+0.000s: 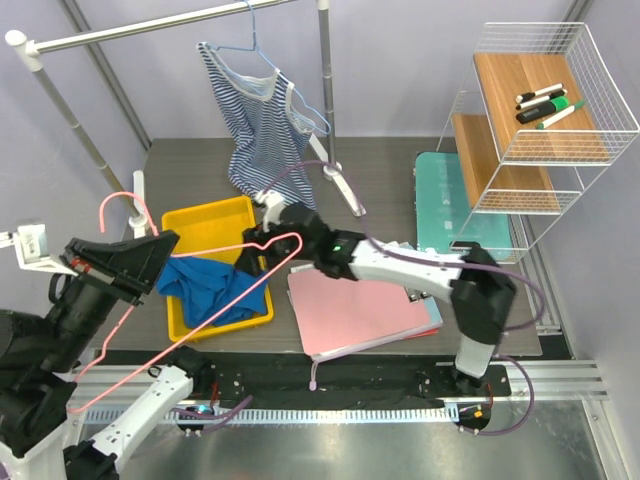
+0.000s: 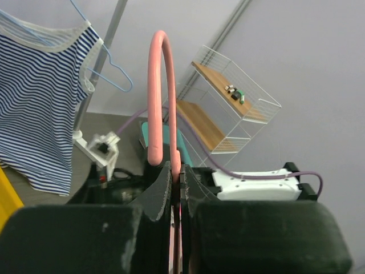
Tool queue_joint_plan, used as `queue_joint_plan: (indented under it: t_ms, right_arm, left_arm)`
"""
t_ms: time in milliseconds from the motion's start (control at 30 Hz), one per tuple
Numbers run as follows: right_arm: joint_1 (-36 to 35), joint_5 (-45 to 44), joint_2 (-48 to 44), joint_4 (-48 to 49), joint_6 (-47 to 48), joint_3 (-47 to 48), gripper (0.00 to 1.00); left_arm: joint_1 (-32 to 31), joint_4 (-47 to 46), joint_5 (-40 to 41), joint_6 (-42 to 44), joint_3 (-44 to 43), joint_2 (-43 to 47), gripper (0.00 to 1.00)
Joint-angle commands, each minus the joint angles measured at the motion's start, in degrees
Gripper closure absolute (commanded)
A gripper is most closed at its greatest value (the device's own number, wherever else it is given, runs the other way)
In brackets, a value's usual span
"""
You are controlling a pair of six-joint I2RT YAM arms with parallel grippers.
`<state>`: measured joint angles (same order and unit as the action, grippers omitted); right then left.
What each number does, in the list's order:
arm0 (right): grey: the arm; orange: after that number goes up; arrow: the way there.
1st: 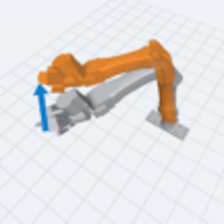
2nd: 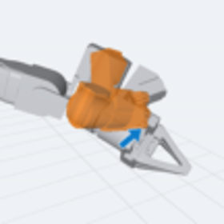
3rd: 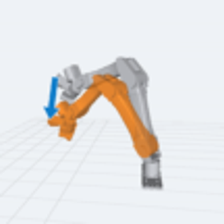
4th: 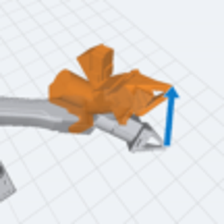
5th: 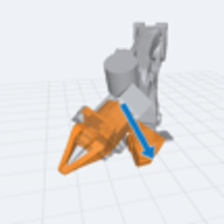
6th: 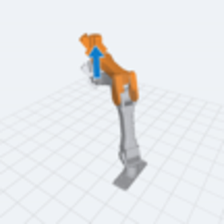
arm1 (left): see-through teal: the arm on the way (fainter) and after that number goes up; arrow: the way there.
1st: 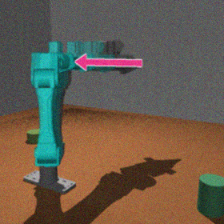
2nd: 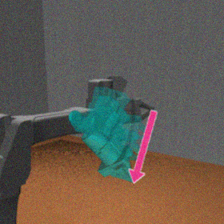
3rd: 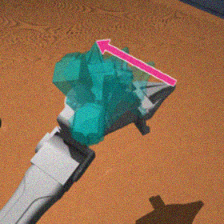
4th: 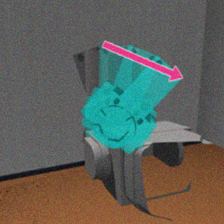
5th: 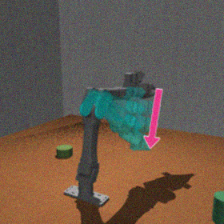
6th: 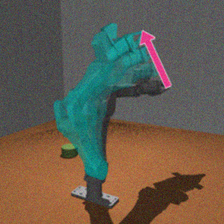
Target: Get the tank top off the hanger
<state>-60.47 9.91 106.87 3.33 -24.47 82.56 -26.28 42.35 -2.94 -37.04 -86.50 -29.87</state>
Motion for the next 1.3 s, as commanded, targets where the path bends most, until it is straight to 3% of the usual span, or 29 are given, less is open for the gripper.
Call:
queue_joint_plan:
  t_ms: [0,233,500,633,867,1100,1267]
  right_arm:
    - [6.74,-4.63,-13.95,-2.98,2.32,-13.08,0.25]
    - [14.85,-4.82,-31.96,-11.14,3.37,-26.22,0.25]
    - [14.85,3.7,-51.38,-22.83,1.0,-22.9,0.25]
    - [14.85,13.18,-55.88,-24.78,0.65,-19.47,0.25]
    - [12.58,32.26,-53.97,-18.01,-2.87,-20.07,0.24]
    - [-1.04,26.05,-48.08,-18.98,4.16,-19.9,0.26]
    - [-2.46,26.21,-47.19,-15.29,3.55,-21.04,0.42]
  left_arm:
    - [-0.26,-3.05,-7.77,2.41,-1.31,-2.74,1.0]
    - [-0.26,-5.7,-18.76,3.8,0.19,-4.14,1.0]
    - [-0.17,-5.34,-28.69,7.06,4.31,-8.71,1.0]
    - [-0.26,-7.1,-30.89,7.59,7.57,-9.77,1.0]
    - [-0.17,-11.75,-36.52,8.39,11.79,-9.77,1.0]
    - [-0.26,-16.24,-41.61,5.75,13.81,-9.16,1.0]
    - [-0.17,-15.54,-41.36,6.01,14.08,-7.84,1.0]
